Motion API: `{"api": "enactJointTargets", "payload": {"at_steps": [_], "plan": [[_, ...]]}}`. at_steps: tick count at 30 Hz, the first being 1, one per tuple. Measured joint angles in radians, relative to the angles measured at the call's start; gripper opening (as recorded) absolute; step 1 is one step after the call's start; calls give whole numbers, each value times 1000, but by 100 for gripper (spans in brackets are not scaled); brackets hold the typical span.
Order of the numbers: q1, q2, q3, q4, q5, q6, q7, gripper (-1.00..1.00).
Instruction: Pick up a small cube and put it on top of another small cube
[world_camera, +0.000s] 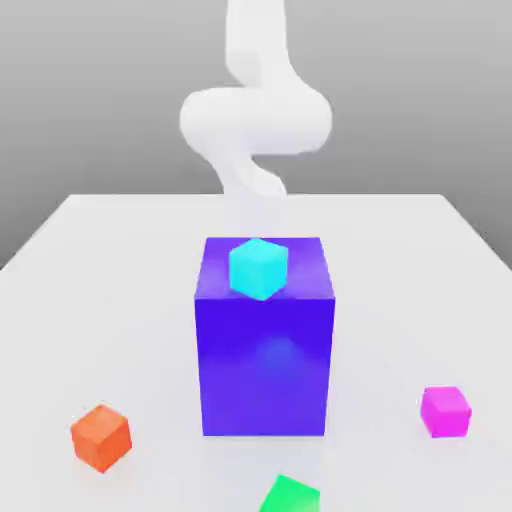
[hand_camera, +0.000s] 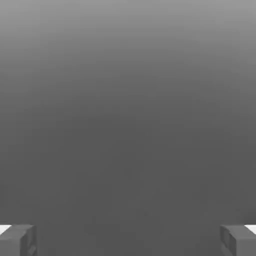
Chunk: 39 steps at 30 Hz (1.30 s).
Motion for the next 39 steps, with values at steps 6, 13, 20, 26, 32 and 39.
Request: {"api": "enactJointTargets", "payload": {"at_steps": [6,13,20,26,32,39], "plan": [[117,224,22,-66,-27,107,-211,0],[235,478,60,-141,-42,230,-462,0],[355,731,121,-216,-55,352,-715,0],[395,950,149,-250,-107,475,-839,0],[444,1087,91,-224,-157,582,-807,-100],[428,1037,113,-235,-138,541,-822,-100]]}}
